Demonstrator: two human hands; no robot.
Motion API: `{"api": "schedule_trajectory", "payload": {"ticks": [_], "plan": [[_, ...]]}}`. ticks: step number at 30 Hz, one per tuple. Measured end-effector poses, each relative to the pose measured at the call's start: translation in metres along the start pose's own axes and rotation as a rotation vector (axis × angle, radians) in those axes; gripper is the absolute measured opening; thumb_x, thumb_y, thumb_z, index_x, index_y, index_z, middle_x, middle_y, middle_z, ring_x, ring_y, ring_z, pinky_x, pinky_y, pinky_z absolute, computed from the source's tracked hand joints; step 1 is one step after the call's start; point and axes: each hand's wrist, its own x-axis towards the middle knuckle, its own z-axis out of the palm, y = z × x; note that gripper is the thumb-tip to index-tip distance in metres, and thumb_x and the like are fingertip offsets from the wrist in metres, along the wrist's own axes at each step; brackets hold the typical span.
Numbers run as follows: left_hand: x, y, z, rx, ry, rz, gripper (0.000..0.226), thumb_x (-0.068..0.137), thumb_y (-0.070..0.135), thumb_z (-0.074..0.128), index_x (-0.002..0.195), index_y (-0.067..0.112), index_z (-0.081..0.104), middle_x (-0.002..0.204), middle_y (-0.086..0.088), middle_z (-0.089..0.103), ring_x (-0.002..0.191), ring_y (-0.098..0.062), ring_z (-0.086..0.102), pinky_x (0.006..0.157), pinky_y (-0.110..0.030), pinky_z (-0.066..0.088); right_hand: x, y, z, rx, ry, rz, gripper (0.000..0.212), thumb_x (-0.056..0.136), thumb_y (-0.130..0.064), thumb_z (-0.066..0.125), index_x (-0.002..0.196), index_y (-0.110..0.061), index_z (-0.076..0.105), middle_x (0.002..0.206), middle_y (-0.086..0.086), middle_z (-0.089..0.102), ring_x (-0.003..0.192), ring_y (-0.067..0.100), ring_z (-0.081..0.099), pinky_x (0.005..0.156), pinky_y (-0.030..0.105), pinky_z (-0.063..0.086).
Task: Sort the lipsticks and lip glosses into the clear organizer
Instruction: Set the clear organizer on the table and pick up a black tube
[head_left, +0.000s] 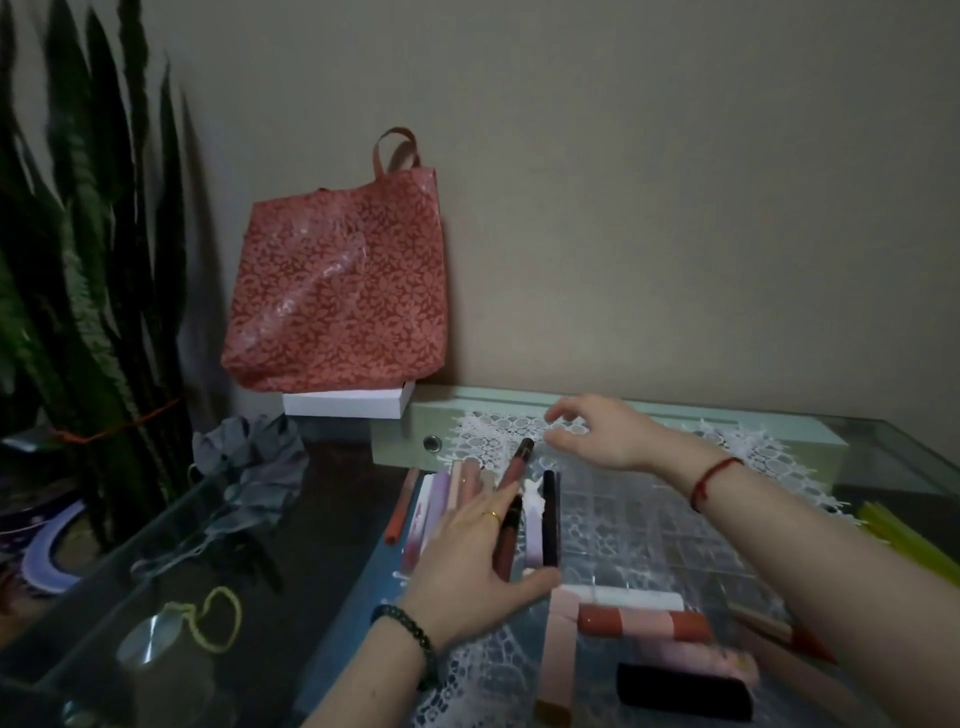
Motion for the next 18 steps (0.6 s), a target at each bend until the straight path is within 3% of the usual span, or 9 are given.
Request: {"api": "schedule_trajectory", "payload": {"ticks": [4, 10, 14, 18], "plan": [[0.004, -0.006, 0.008, 0.134, 0.047, 0.025, 0.086, 0.063, 0.069, 0.048, 0.137, 0.044, 0.010, 0.147, 0.021, 0.020, 0.138, -0.006, -0.015, 0.107, -0.027, -0.014, 0.032, -0.005, 0.011, -0.139, -0.225, 0.084, 0.038, 0.088, -0.040, 0.049, 0.111, -0.013, 0.061, 0.120, 0.010, 0.059, 0.110, 0.025, 0.053, 0.094, 0.032, 0.043], [0.009, -0.009, 0.012, 0.180, -0.007, -0.003, 0.089, 0.064, 0.072, 0.043, 0.139, 0.036, 0.014, 0.148, 0.020, 0.016, 0.139, -0.008, -0.013, 0.113, -0.035, -0.007, 0.051, -0.009, 0.020, -0.364, -0.489, 0.181, 0.047, 0.087, -0.043, 0.048, 0.116, -0.008, 0.058, 0.126, 0.009, 0.056, 0.113, 0.025, 0.053, 0.095, 0.032, 0.041], [0.010, -0.011, 0.014, 0.193, 0.021, 0.007, 0.085, 0.066, 0.072, 0.041, 0.138, 0.034, 0.020, 0.146, 0.020, 0.023, 0.135, 0.000, -0.001, 0.101, -0.021, -0.016, 0.051, -0.010, 0.023, -0.341, -0.496, 0.180, 0.045, 0.085, -0.041, 0.054, 0.115, -0.007, 0.059, 0.122, 0.010, 0.058, 0.109, 0.025, 0.054, 0.091, 0.032, 0.043], [0.010, -0.012, 0.014, 0.175, 0.024, 0.010, 0.085, 0.067, 0.071, 0.044, 0.139, 0.032, 0.021, 0.146, 0.019, 0.022, 0.137, -0.002, -0.004, 0.103, -0.021, -0.014, 0.044, -0.009, 0.021, -0.249, -0.348, 0.161, 0.037, 0.081, -0.036, 0.061, 0.100, -0.005, 0.065, 0.110, 0.013, 0.065, 0.095, 0.026, 0.058, 0.082, 0.031, 0.046]]}}
